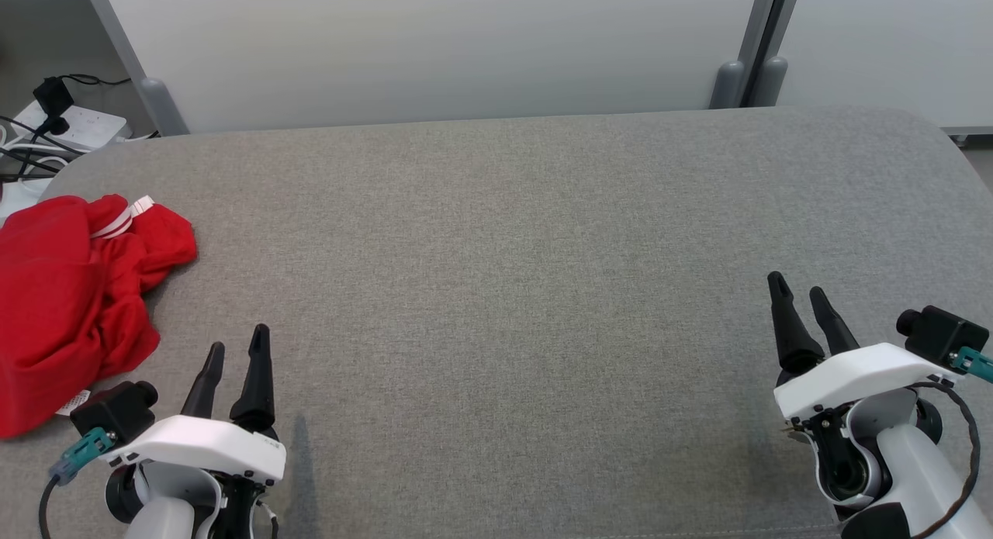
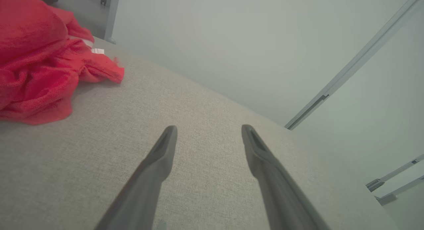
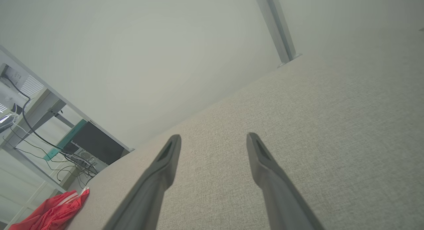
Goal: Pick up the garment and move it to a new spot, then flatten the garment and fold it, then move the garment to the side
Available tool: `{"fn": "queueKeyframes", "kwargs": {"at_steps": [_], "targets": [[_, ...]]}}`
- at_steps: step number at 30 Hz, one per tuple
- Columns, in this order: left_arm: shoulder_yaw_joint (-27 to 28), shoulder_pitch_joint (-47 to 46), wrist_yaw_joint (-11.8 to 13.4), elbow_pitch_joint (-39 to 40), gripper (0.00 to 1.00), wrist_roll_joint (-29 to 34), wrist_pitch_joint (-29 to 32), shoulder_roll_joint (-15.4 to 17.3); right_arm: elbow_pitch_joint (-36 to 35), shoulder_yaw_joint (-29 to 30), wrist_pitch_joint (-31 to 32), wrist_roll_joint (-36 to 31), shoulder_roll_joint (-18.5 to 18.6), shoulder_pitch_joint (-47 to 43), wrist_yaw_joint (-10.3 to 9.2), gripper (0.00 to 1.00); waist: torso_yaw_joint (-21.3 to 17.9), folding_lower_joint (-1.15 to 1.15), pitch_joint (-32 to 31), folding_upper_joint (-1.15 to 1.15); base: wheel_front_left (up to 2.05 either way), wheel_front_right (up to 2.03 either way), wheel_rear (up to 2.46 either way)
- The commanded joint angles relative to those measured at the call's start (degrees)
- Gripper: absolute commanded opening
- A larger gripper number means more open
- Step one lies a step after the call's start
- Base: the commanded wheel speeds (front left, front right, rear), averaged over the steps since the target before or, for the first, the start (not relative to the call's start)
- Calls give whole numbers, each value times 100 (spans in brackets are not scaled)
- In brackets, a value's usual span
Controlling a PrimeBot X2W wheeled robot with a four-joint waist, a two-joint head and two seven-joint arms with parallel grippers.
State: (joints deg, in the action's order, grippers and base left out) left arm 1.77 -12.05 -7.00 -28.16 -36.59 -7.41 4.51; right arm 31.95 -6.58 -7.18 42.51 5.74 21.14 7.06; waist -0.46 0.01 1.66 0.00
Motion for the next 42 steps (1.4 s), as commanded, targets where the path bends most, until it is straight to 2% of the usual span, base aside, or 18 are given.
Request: {"fn": "queueKeyframes", "kwargs": {"at_steps": [1,29,42], "targets": [[124,-371,-32,129,100,155,-72,109,-110,-122,-95,-127,76,297,34,100,-2,0,-2,0,0,0,0],[421,-779,-42,-214,100,2417,-560,119,436,-306,-583,-2029,221,951,40,100,-3,0,15,0,0,0,0],[645,-995,-10,-346,100,3273,-759,112,646,-300,-782,-2807,273,1205,43,100,-18,0,60,0,0,0,0]]}}
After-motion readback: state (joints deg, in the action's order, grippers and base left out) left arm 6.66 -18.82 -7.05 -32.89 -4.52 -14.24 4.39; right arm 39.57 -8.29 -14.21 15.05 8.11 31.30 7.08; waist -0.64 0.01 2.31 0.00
